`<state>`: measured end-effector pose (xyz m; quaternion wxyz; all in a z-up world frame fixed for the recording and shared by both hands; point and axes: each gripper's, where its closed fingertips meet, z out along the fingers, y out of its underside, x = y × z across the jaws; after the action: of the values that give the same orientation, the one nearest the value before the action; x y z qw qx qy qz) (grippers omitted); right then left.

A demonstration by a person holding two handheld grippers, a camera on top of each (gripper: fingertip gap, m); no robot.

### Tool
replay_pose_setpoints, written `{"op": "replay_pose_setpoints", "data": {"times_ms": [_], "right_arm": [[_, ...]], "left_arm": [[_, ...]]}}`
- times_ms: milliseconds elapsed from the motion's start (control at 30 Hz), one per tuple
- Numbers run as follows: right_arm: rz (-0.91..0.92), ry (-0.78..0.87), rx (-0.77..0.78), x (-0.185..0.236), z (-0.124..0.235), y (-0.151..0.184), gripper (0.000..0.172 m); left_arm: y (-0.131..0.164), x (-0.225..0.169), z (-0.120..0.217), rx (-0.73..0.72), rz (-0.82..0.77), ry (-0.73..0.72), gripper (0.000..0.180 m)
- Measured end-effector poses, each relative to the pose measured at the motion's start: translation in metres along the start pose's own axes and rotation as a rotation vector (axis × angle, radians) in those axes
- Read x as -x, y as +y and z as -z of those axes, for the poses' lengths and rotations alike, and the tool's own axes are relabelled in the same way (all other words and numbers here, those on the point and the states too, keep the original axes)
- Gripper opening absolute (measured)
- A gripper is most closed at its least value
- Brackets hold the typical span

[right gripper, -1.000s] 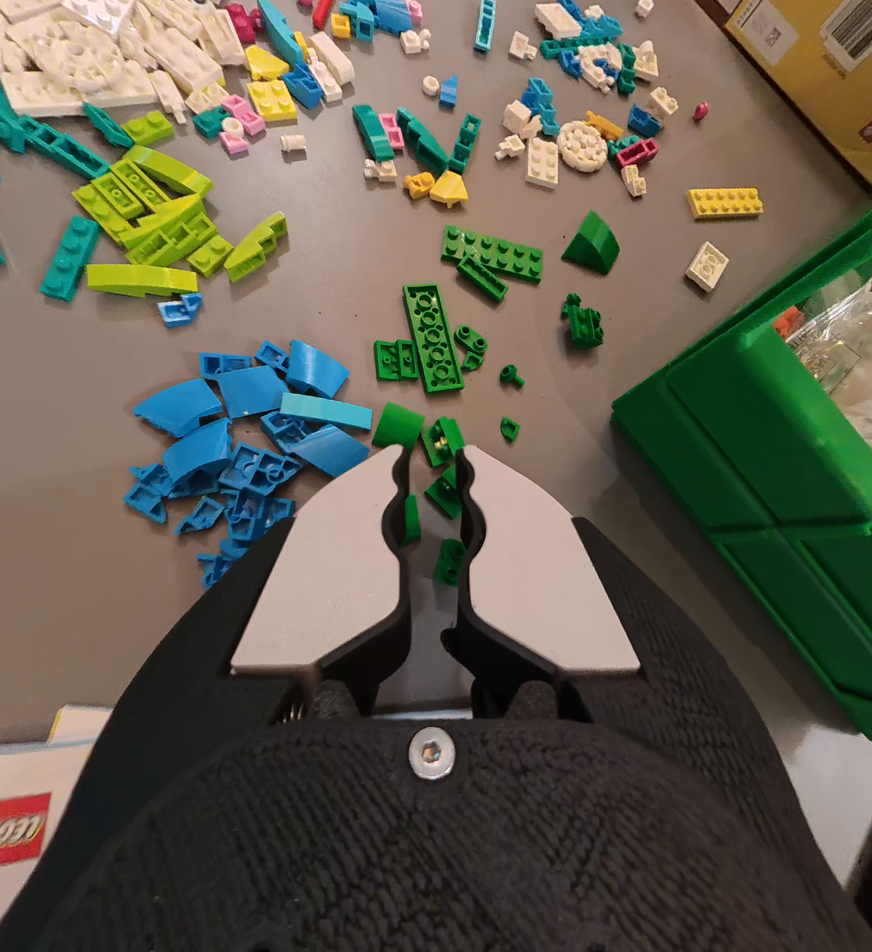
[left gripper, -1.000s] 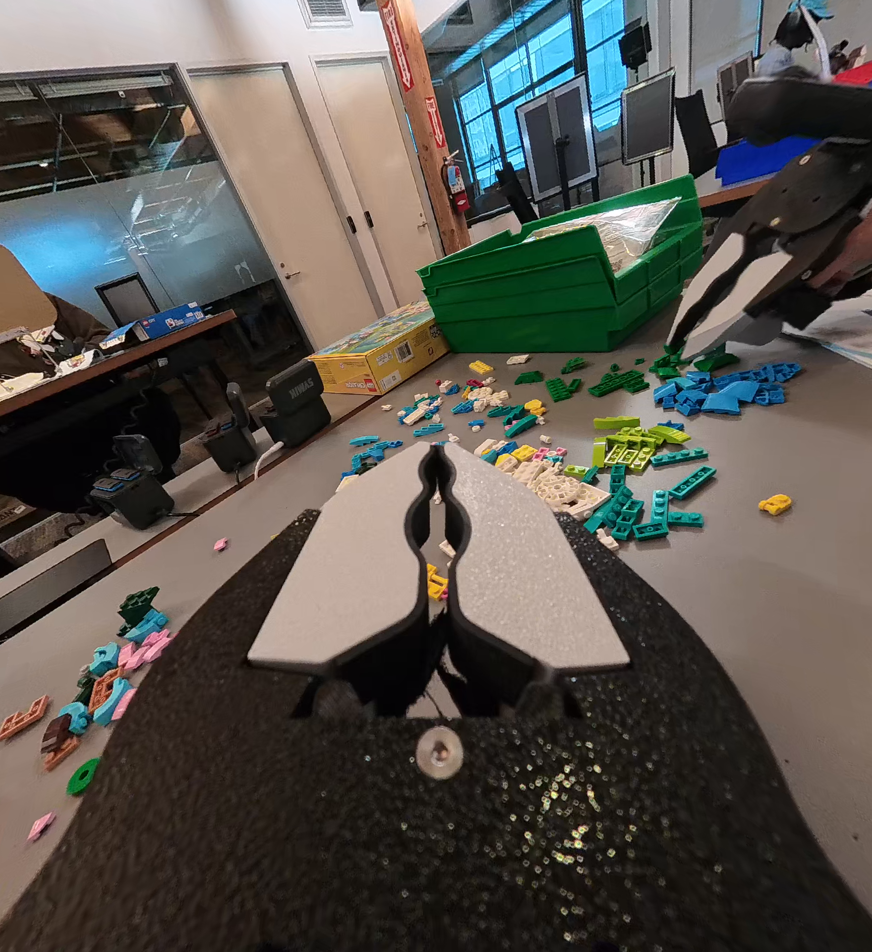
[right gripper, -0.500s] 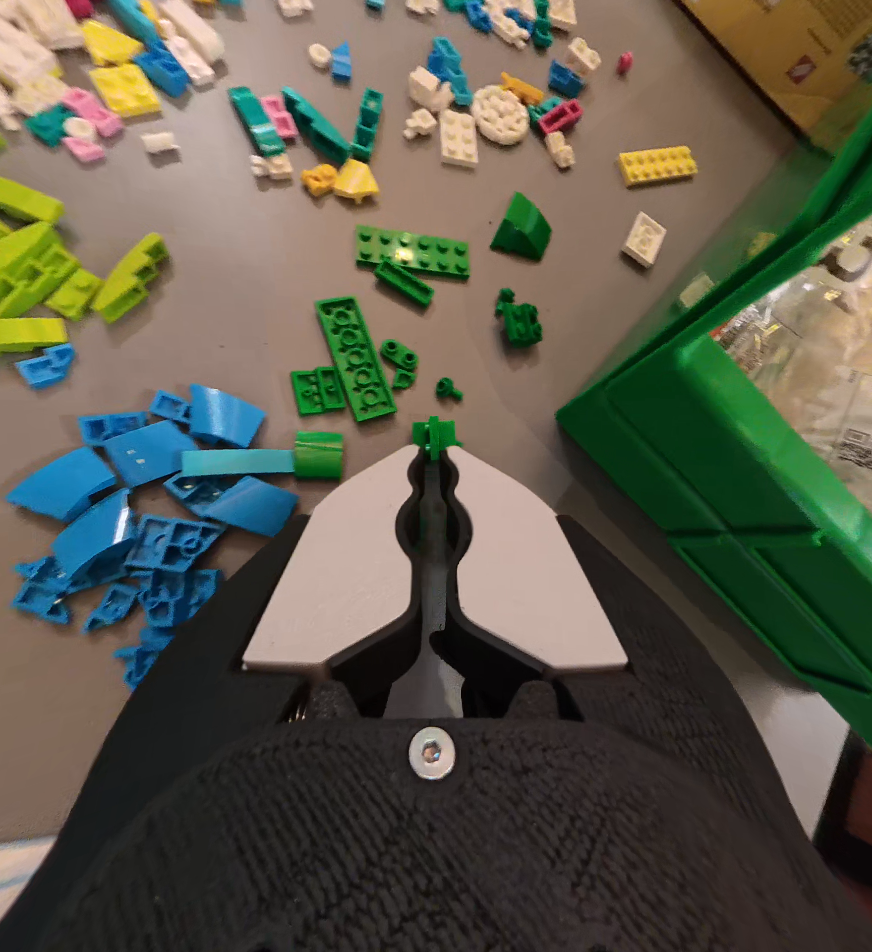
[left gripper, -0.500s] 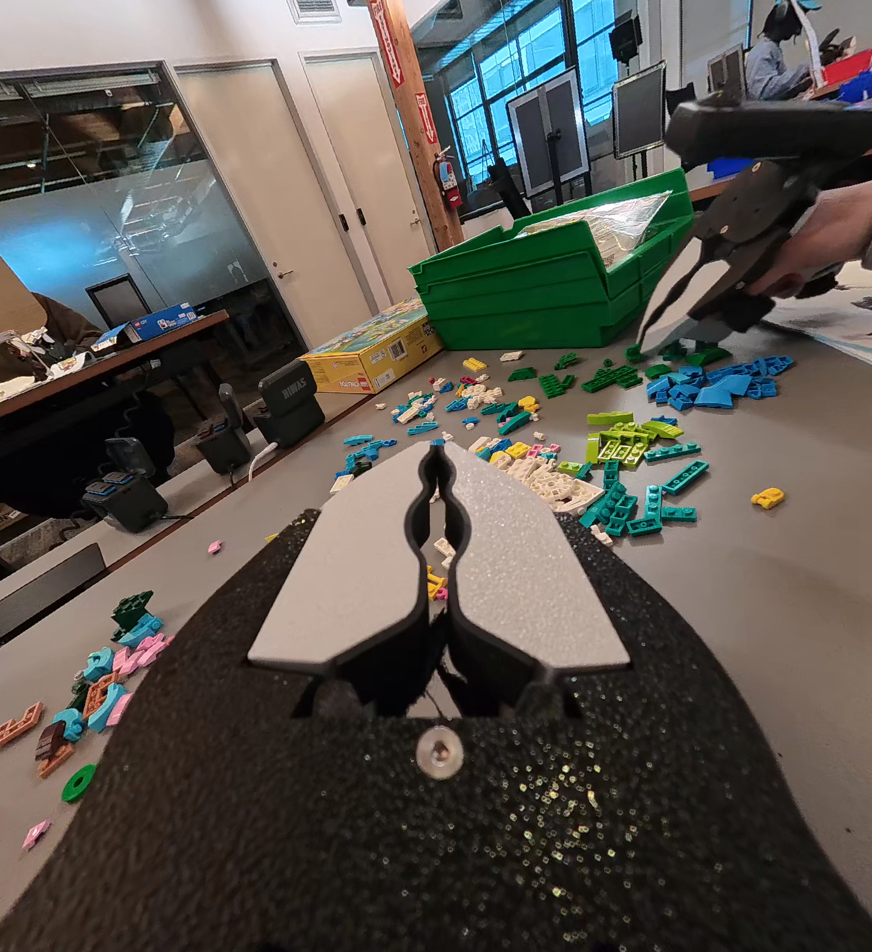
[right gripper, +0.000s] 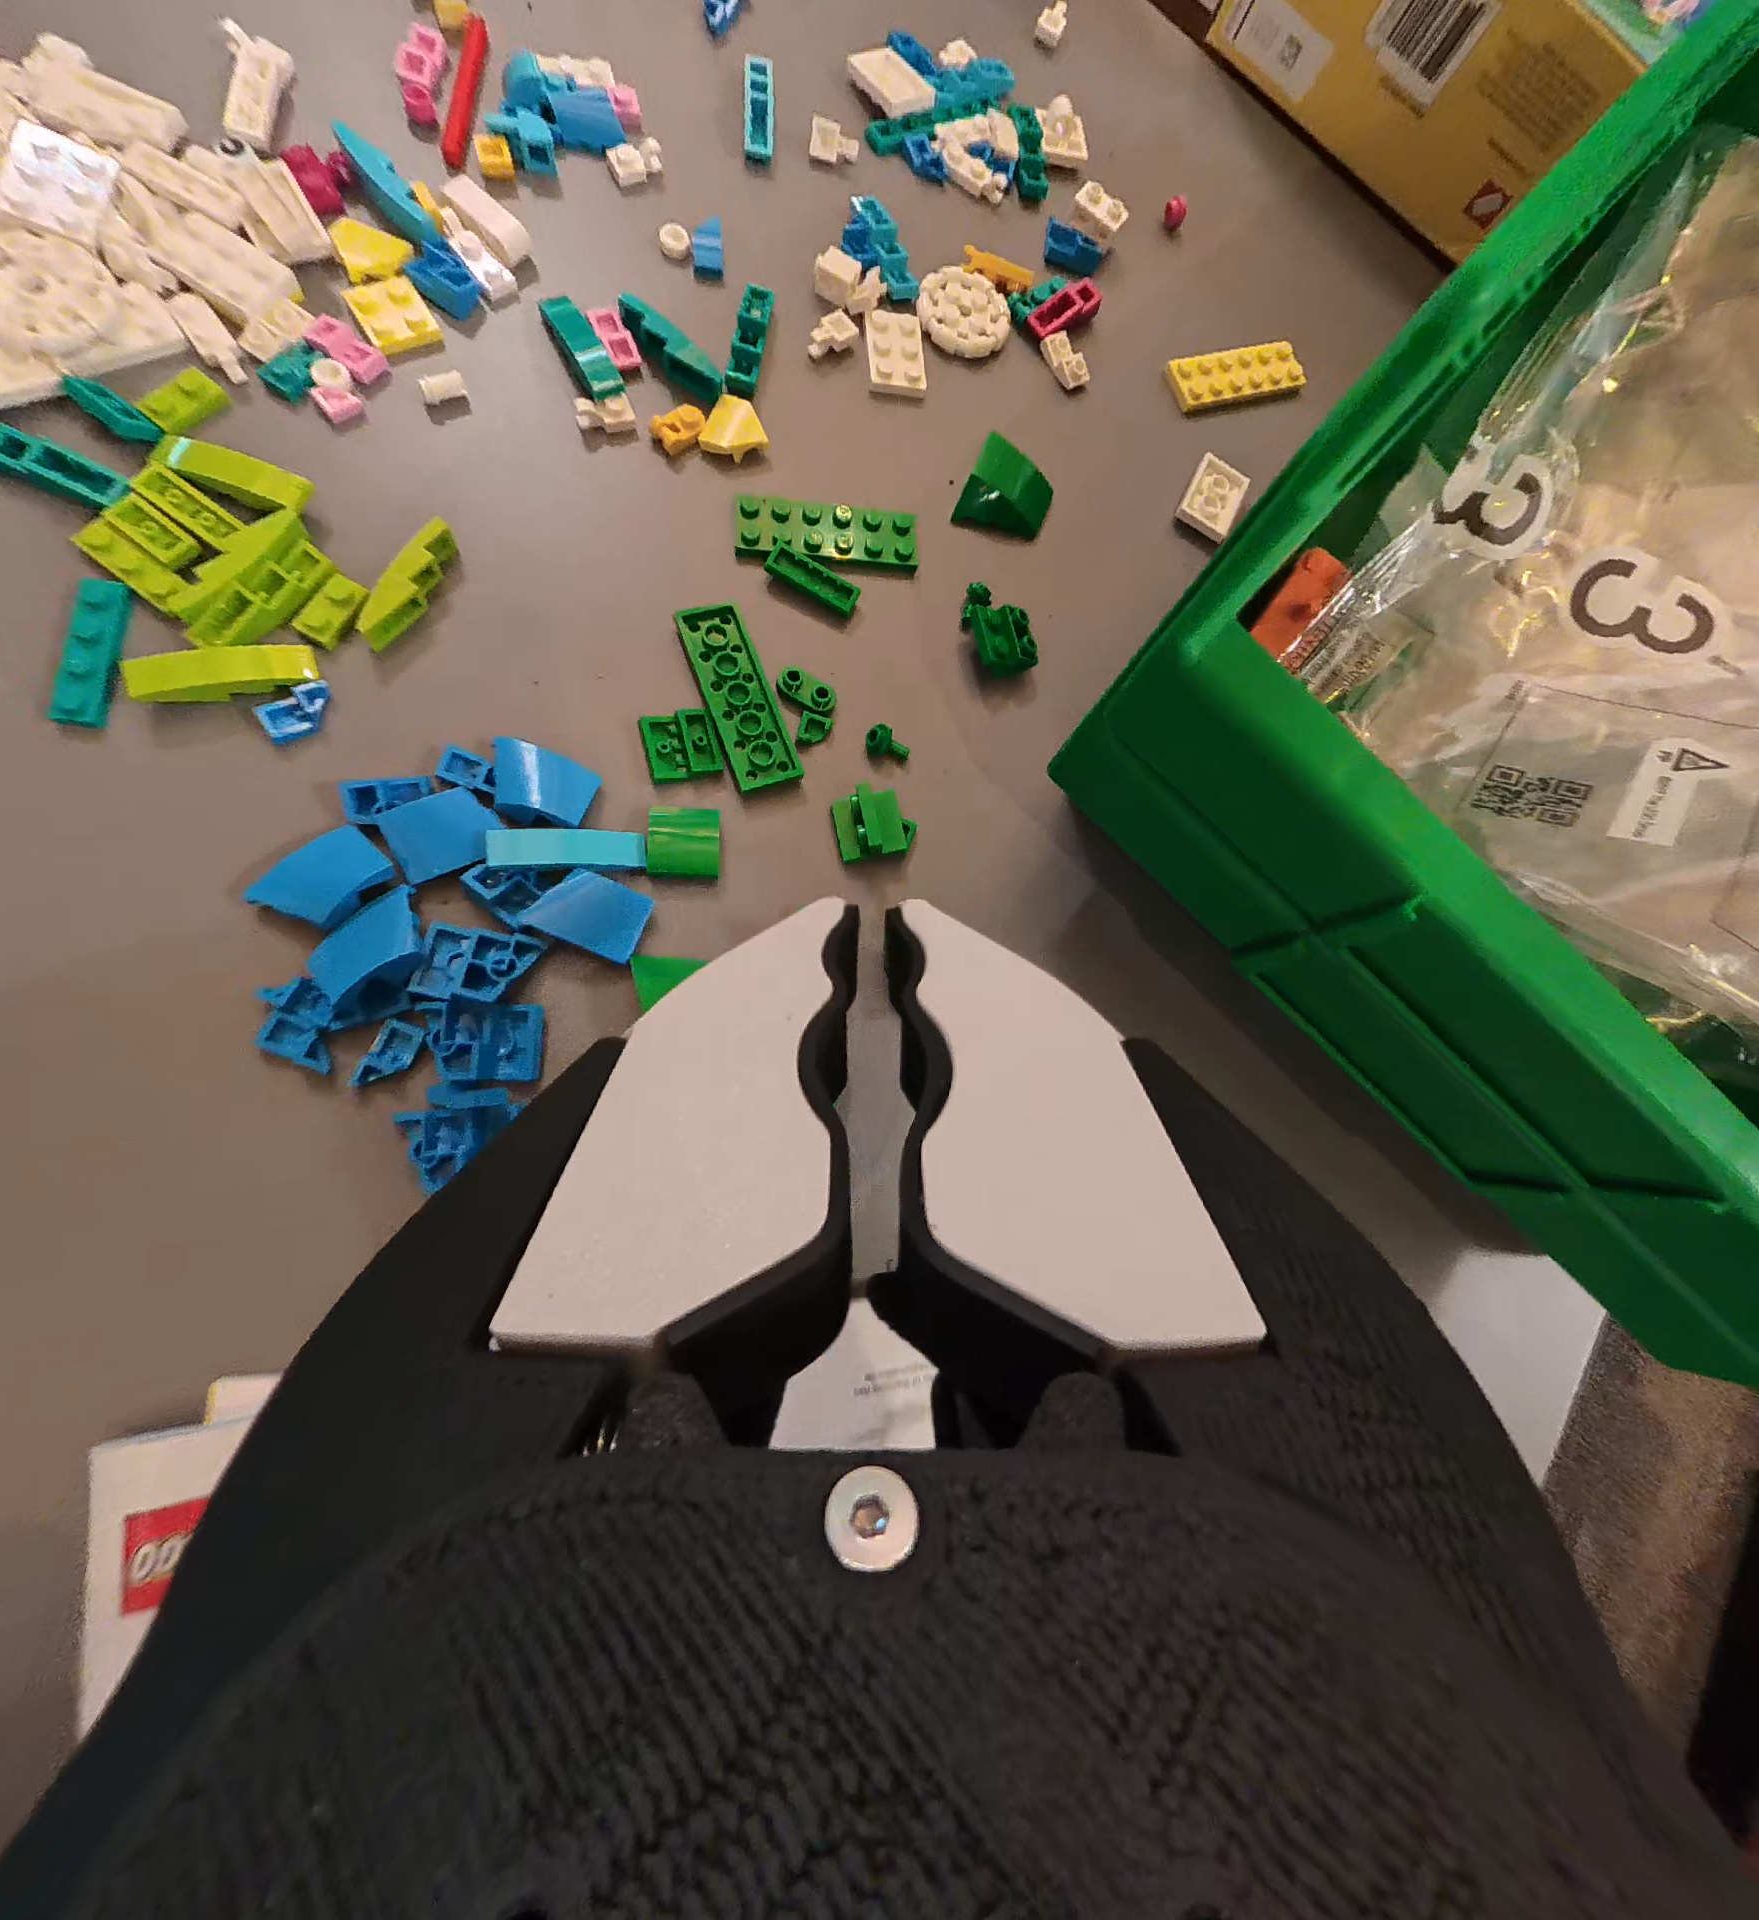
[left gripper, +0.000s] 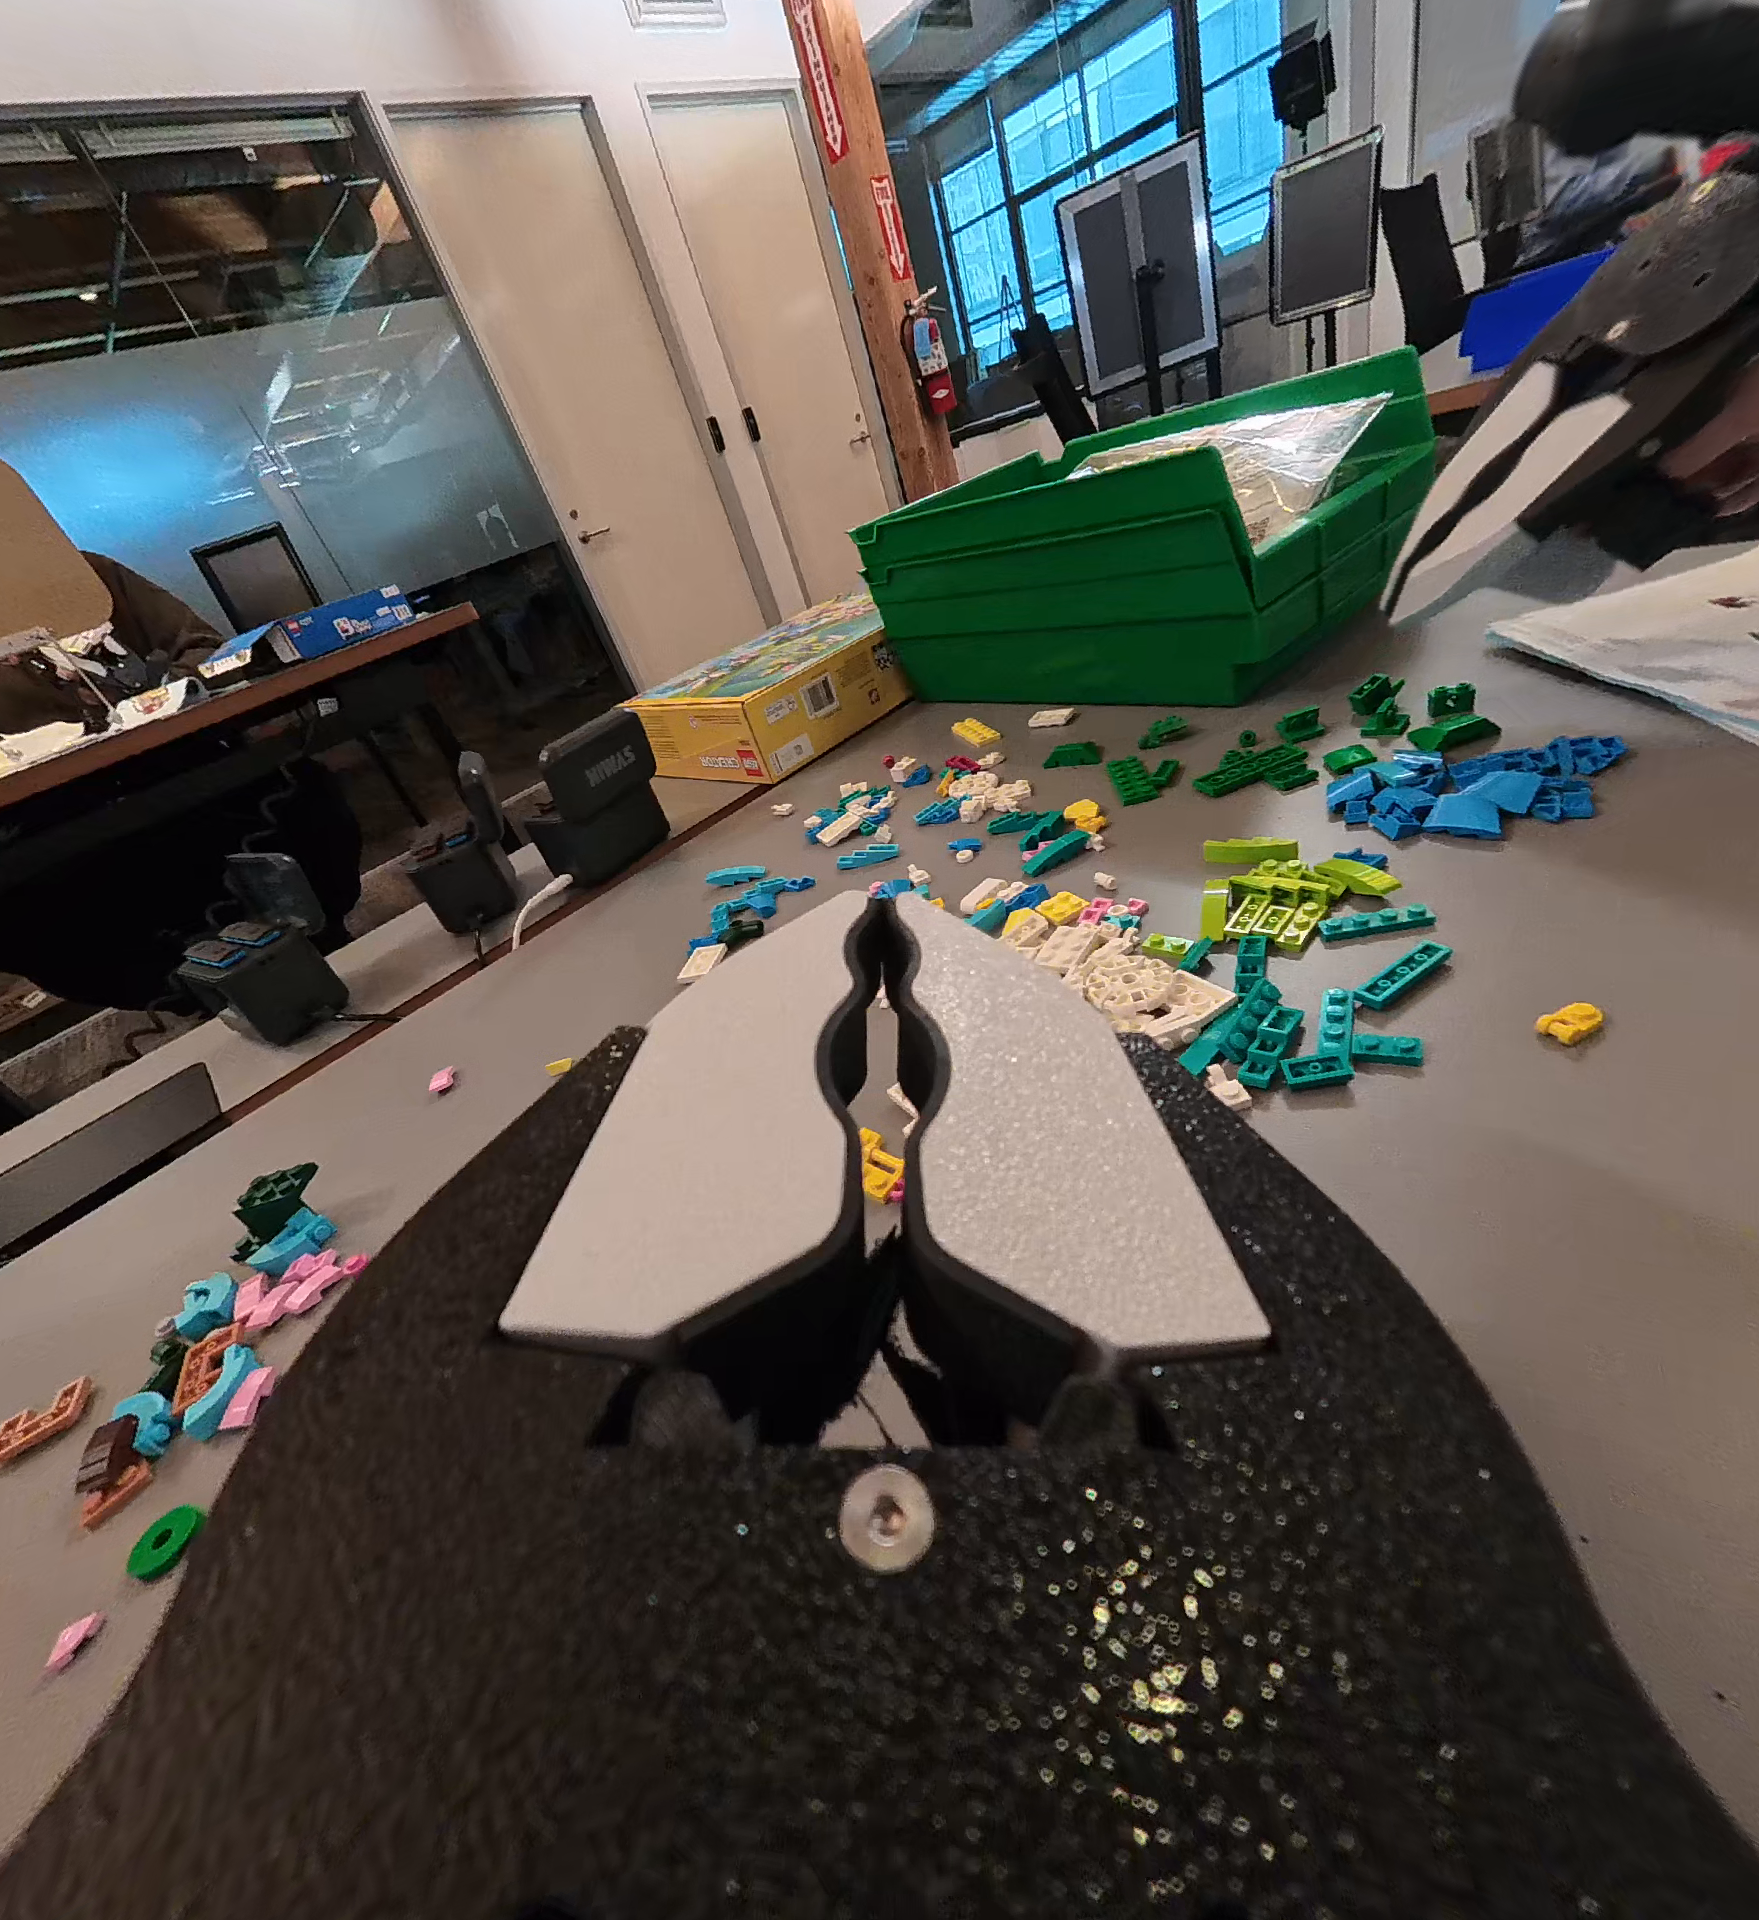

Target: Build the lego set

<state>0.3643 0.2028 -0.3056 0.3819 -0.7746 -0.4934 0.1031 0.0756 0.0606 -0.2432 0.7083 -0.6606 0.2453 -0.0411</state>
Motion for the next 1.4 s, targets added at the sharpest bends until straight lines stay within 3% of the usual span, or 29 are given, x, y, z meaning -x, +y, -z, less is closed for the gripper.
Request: {"op": "replay_pose_setpoints", "data": {"times_ms": [333, 500, 633, 800, 1400], "right_arm": [[0.036, -0.13, -0.001, 0.026, 0.001, -0.007, 0.0], [0.081, -0.161, -0.047, 0.046, -0.01, -0.032, 0.0], [0.216, -0.208, -0.044, 0.084, -0.028, -0.054, 0.0], [0.336, -0.258, 0.011, 0.114, -0.039, -0.056, 0.0], [0.244, -0.107, 0.152, 0.06, -0.009, -0.02, 0.0]], "left_arm": [[0.004, 0.0, -0.002, 0.022, 0.072, 0.022, 0.0], [0.006, 0.004, -0.002, 0.031, 0.173, 0.029, 0.0], [0.005, 0.007, -0.001, 0.012, 0.289, 0.059, 0.0], [0.006, 0.013, 0.0, 0.009, 0.32, 0.047, 0.0], [0.006, 0.003, -0.002, 0.028, 0.253, 0.067, 0.0]]}}
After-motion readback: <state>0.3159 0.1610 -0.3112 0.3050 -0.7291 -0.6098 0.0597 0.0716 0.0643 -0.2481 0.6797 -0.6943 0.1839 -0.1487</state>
